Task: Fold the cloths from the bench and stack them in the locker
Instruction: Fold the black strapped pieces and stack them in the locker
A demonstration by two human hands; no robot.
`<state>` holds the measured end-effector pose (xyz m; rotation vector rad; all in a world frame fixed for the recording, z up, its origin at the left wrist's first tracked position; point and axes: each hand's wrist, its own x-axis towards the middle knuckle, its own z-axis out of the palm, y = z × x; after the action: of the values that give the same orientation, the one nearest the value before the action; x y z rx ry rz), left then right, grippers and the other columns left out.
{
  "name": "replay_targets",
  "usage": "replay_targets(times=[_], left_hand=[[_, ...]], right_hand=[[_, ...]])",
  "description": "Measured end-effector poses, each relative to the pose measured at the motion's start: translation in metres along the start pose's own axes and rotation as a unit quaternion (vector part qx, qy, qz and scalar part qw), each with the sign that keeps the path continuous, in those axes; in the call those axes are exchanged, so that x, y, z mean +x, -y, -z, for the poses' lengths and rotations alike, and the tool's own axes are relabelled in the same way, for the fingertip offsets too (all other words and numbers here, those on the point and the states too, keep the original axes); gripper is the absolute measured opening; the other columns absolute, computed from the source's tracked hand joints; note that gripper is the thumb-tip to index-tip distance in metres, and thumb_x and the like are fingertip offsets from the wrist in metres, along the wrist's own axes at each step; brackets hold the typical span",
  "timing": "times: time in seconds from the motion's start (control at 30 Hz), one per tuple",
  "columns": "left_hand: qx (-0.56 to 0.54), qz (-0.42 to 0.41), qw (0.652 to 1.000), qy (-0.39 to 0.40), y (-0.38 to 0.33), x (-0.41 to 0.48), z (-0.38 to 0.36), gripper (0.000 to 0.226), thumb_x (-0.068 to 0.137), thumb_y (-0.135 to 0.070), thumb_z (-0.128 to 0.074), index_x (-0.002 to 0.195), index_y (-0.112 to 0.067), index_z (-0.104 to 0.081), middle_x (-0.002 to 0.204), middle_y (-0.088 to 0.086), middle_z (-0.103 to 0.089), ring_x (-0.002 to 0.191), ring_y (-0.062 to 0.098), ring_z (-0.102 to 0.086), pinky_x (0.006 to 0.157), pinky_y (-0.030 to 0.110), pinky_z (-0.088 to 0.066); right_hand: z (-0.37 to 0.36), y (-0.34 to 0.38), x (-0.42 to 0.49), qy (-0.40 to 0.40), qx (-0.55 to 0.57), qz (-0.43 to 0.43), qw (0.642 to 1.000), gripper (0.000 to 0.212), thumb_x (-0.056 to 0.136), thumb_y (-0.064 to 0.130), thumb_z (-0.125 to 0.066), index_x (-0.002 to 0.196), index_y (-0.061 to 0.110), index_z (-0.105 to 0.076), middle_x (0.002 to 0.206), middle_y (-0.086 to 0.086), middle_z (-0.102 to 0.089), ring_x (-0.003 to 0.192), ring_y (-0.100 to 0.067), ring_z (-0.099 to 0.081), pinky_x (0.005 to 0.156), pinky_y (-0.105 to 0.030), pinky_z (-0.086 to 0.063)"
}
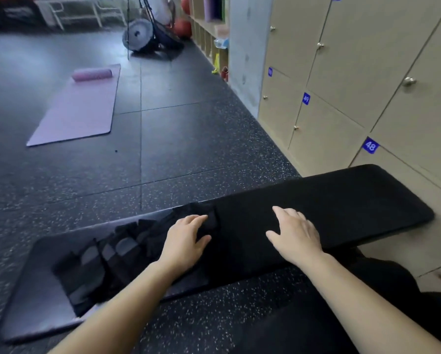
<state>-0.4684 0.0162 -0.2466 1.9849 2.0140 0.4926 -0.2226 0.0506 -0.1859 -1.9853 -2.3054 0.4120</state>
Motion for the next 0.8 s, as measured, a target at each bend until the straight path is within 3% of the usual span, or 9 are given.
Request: replay_targets(times=[0.4,0.6,0.7,0.8], left_hand=[[-0.027,-0.005,0.999,-0.024,0.066,-0.065,-0.038,0.048,0.086,-0.041,-0.057,0.128,-0.017,-0.061,0.129,-0.001,-0.06,0.117,0.018,-0.055,0.098,0.035,-0.049],[-0.009,0.061,0.995,-0.082,0.084,-0.069,-0.049,0.057,0.082,-0.038,-0.071,0.133,-0.018,-0.057,0.142,0.006,-0.05,0.13,0.026,-0.042,0.108,0.039,-0.036],[0.03,0.143,0.986,-0.083,0.09,-0.058,-0.045,0.074,0.08,-0.046,-0.074,0.142,-0.017,-0.046,0.15,0.013,-0.041,0.138,0.032,-0.036,0.112,0.044,-0.032],[0.045,0.256,0.965,-0.034,0.093,-0.045,-0.037,0.095,0.084,-0.065,-0.057,0.155,-0.017,-0.015,0.162,0.008,-0.016,0.149,0.026,-0.012,0.119,0.039,-0.015]], right_hand=[[-0.065,0.067,0.021,0.124,-0.042,0.137,0.982,0.064,0.095,0.043,-0.05,0.149,0.022,-0.022,0.145,0.004,-0.039,0.134,-0.018,-0.035,0.109,-0.032,-0.031],[-0.09,0.096,0.035,0.154,-0.055,0.195,0.967,0.073,0.095,0.046,-0.049,0.153,0.023,-0.011,0.158,-0.002,-0.016,0.145,-0.021,-0.015,0.115,-0.035,-0.021],[-0.098,0.108,0.041,0.158,-0.045,0.201,0.966,0.076,0.094,0.048,-0.051,0.153,0.022,-0.009,0.159,-0.003,-0.014,0.146,-0.02,-0.014,0.115,-0.036,-0.02],[-0.107,0.119,0.047,0.15,-0.035,0.201,0.967,0.081,0.092,0.049,-0.054,0.153,0.02,-0.009,0.156,-0.001,-0.021,0.143,-0.02,-0.02,0.113,-0.035,-0.025]])
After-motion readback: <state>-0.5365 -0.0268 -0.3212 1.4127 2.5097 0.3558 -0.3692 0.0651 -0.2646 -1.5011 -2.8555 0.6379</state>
